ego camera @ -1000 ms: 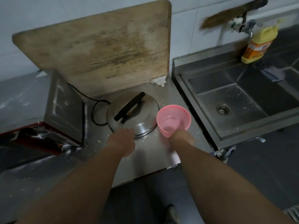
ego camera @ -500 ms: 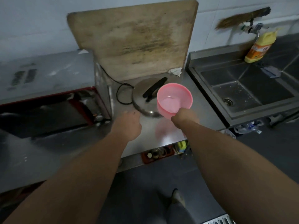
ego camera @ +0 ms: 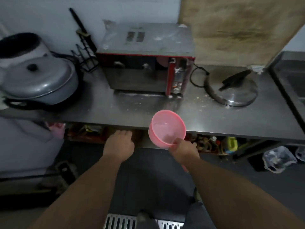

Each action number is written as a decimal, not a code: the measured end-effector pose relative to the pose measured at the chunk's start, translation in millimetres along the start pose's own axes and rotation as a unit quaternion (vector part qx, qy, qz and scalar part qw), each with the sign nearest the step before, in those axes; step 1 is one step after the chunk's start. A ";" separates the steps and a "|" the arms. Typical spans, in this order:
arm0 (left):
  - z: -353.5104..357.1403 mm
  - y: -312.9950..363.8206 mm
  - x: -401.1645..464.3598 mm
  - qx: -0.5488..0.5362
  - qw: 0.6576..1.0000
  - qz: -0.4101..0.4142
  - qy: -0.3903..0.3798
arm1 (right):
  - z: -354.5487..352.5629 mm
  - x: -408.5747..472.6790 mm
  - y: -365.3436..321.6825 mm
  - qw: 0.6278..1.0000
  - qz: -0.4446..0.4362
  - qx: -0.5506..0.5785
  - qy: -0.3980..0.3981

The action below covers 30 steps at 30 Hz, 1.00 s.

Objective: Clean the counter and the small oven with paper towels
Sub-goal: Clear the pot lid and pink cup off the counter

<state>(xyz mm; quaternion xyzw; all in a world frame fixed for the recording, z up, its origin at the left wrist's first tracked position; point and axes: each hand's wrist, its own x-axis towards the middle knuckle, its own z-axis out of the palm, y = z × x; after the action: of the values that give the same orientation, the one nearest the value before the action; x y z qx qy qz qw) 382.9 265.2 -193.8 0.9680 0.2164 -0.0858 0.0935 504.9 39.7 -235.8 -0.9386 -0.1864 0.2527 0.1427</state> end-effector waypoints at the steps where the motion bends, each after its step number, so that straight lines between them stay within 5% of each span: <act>1: 9.5 -14.0 -8.1 0.004 1.000 -0.019 -0.015 | 16.2 -2.3 -3.2 1.000 -0.004 0.000 -0.012; 10: 113.9 -53.0 -54.1 0.060 0.983 -0.111 -0.134 | 108.2 27.8 25.7 0.996 0.011 -0.003 -0.090; 16: 209.2 -23.9 -21.9 0.032 0.981 -0.090 -0.171 | 147.9 87.6 81.3 0.993 0.080 -0.021 -0.088; 30: 417.1 -27.9 132.7 0.077 0.994 -0.031 -0.072 | 288.9 307.0 202.5 0.983 0.181 0.019 -0.028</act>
<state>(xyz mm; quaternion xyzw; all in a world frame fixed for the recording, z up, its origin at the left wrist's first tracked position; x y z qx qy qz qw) 436.6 252.5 -628.9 0.9566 0.2315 -0.1742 0.0309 655.2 39.2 -678.7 -0.9465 -0.0122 0.3040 0.1074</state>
